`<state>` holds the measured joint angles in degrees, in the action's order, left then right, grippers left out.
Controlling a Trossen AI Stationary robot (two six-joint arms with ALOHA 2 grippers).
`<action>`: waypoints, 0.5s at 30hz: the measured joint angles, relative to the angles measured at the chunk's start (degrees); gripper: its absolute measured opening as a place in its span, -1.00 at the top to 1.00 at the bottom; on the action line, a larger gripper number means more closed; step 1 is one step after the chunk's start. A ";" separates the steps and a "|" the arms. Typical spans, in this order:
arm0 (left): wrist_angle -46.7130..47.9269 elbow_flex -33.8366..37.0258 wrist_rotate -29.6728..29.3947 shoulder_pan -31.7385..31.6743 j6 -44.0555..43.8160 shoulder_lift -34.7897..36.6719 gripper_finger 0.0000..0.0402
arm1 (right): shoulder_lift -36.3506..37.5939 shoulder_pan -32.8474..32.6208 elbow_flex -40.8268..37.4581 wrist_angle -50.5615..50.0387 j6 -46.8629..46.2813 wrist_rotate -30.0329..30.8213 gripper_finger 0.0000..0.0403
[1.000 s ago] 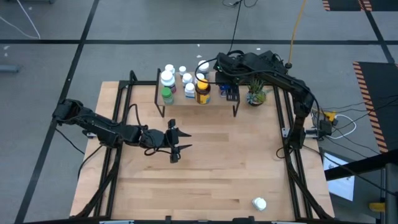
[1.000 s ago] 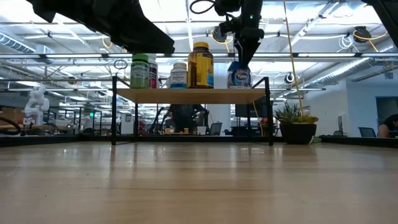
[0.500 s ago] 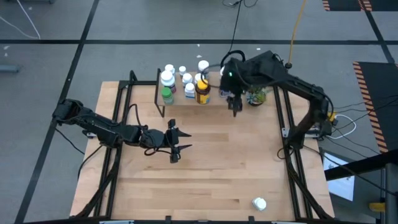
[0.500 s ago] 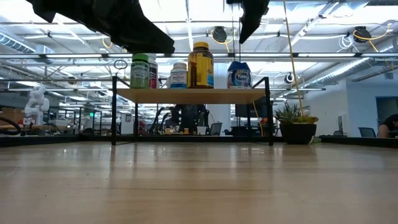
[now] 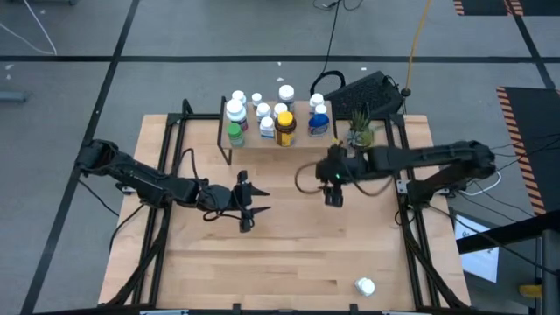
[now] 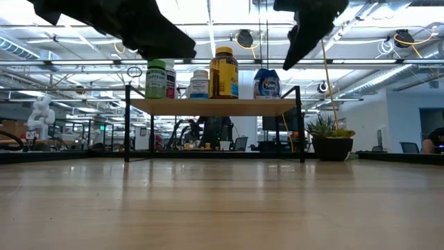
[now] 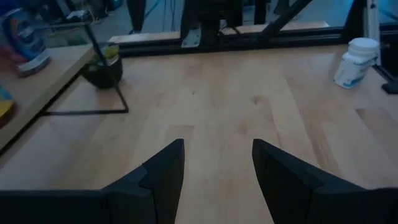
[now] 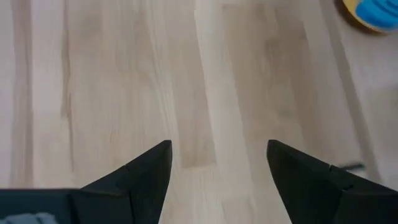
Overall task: Pick and place medicine bottles onto shelf by color
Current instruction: Put the white pill bottle on the shelf
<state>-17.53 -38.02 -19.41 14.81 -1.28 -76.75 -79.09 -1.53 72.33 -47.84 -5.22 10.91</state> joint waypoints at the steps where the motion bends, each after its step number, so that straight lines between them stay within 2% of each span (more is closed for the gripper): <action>1: -1.32 -0.02 0.01 0.28 0.58 -0.71 0.04 | 1.06 -1.03 -2.40 2.85 -0.69 1.21 -0.27; 8: -20.14 -0.04 7.65 0.76 3.70 -10.28 -0.10 | 8.32 -5.38 -18.22 27.37 -0.01 10.04 -0.27; 11: -26.52 -1.24 8.60 0.59 2.67 -14.42 -0.17 | 11.03 -5.73 -24.14 38.55 1.01 9.62 -0.27; 15: -27.05 -6.97 10.40 0.62 1.26 -19.78 -0.25 | 13.73 -6.84 -30.32 51.09 0.26 7.01 -0.27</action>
<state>-44.58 -44.99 -9.01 15.42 -0.02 -96.53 -65.35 -8.37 42.01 3.25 -4.96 17.91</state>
